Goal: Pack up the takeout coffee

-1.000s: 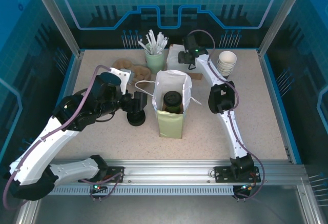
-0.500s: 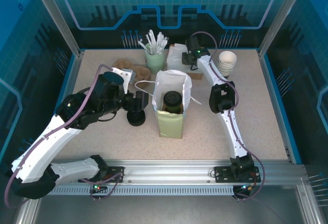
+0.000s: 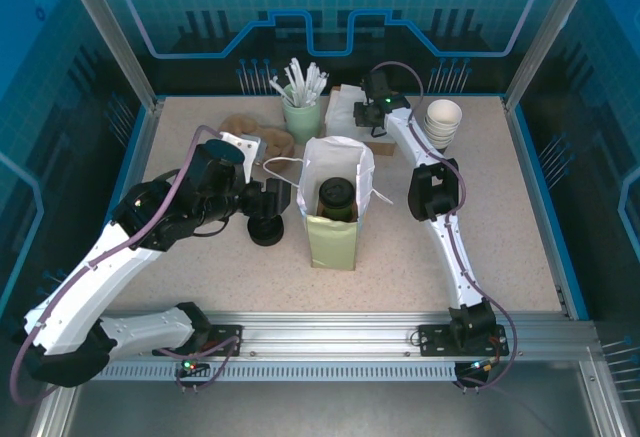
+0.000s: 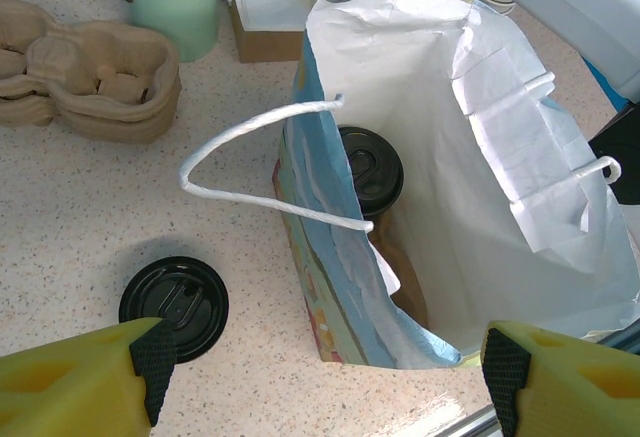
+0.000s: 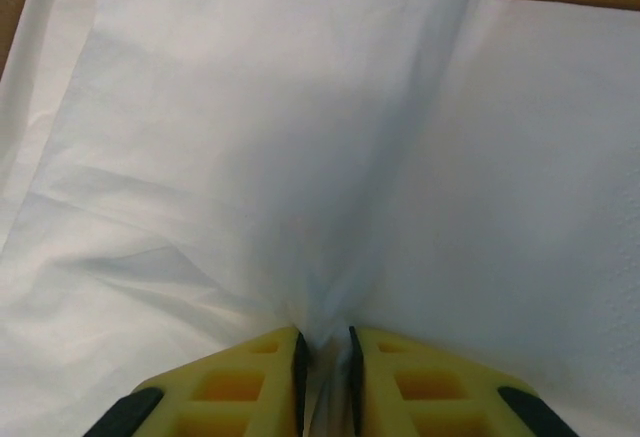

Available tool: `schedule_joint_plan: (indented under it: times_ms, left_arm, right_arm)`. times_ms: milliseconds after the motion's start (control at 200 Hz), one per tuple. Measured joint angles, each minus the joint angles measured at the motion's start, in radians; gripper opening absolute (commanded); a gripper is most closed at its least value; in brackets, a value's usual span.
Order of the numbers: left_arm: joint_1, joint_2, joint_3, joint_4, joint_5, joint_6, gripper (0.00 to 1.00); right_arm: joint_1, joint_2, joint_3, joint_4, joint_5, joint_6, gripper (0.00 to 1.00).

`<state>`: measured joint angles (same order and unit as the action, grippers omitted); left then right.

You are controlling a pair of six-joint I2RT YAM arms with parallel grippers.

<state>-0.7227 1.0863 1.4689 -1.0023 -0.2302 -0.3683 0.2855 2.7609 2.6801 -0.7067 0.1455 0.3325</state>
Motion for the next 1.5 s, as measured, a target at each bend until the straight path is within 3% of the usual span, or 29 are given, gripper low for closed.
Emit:
schedule_joint_plan:
  times_ms: [305, 820, 1186, 1501]
  left_arm:
    - [0.000, 0.000, 0.000, -0.006, 0.003, 0.000, 0.82]
    - [0.000, -0.010, -0.009, -0.005, 0.002, 0.000, 0.83]
    - [0.000, -0.020, -0.026, 0.034, 0.010, 0.001, 0.86]
    - [0.000, -0.013, -0.036, 0.118, 0.045, 0.002, 0.87]
  right_arm:
    - [0.000, -0.035, 0.003, 0.000, -0.008, 0.003, 0.13]
    - [0.000, -0.239, 0.006, -0.041, -0.054, 0.007, 0.00]
    - [0.006, -0.530, 0.006, -0.155, -0.155, 0.042, 0.00]
    - [0.017, -0.794, -0.070, -0.194, -0.309, 0.196, 0.00]
